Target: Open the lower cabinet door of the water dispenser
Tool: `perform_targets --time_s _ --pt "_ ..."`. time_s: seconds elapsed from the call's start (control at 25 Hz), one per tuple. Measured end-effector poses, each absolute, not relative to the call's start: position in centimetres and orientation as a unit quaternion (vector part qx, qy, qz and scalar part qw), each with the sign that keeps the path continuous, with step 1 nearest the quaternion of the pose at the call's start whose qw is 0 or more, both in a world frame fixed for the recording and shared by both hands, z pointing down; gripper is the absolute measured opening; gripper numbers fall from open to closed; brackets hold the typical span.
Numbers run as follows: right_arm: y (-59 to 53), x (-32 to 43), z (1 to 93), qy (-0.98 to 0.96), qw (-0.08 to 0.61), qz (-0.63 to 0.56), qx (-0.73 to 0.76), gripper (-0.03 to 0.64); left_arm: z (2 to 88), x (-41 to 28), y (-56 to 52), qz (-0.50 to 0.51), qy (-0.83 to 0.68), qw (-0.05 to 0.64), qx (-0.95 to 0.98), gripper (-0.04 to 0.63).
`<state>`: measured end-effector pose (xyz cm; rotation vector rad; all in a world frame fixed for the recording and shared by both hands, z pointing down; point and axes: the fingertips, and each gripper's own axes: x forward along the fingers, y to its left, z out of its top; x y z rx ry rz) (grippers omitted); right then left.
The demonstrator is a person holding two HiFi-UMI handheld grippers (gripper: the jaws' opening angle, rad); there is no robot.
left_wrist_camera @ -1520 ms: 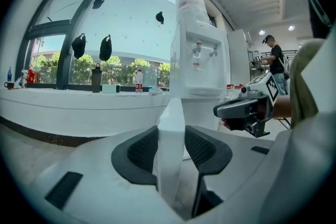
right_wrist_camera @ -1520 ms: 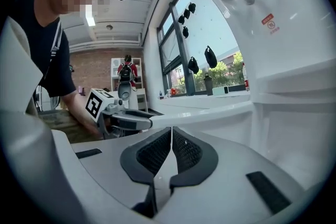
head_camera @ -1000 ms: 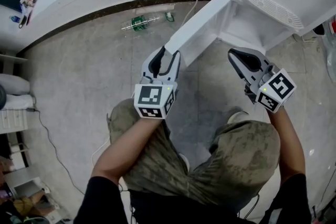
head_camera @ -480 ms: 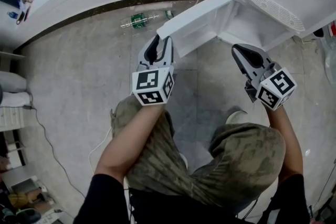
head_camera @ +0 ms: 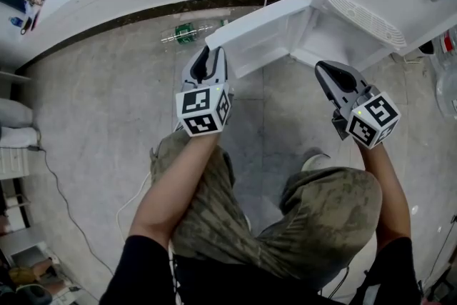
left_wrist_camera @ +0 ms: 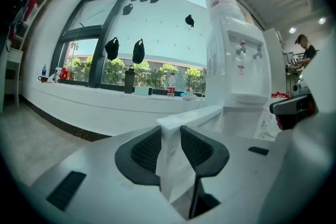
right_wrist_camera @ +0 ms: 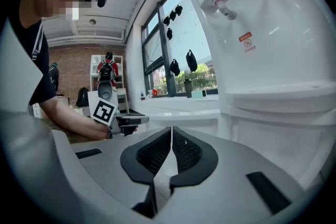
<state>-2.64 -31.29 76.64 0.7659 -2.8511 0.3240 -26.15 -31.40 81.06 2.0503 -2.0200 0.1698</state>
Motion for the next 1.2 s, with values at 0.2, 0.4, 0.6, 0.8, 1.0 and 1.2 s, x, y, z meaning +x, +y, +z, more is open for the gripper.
perform_targets --time_s 0.2,0.4,0.6,0.8,1.0,1.2 --pt "-32.2 -1.9 76.3 -0.952 0.085 0.111 0.271 0.006 81.0 -27.1 -32.5 0.053 -0.701 0.129 0.700 0.106" --pt "-32.6 -1.7 76.4 -0.949 0.082 0.116 0.282 0.006 81.0 -28.2 -33.9 0.052 -0.709 0.129 0.692 0.094" --pt "-32.8 -1.8 76.4 -0.947 0.078 0.121 0.288 0.006 81.0 -28.7 -34.8 0.054 -0.716 0.124 0.685 0.091" --pt "-32.9 -1.9 77.0 -0.945 0.082 0.125 0.290 0.006 81.0 -28.9 -35.0 0.051 -0.720 0.120 0.681 0.087" --pt "-33.3 -1.6 77.2 -0.943 0.079 0.131 0.296 0.006 81.0 -28.8 -35.0 0.053 -0.721 0.120 0.680 0.087" --pt "-33.3 -1.3 76.9 -0.942 0.076 0.131 0.298 0.006 81.0 -28.9 -34.7 0.063 -0.725 0.121 0.675 0.087"
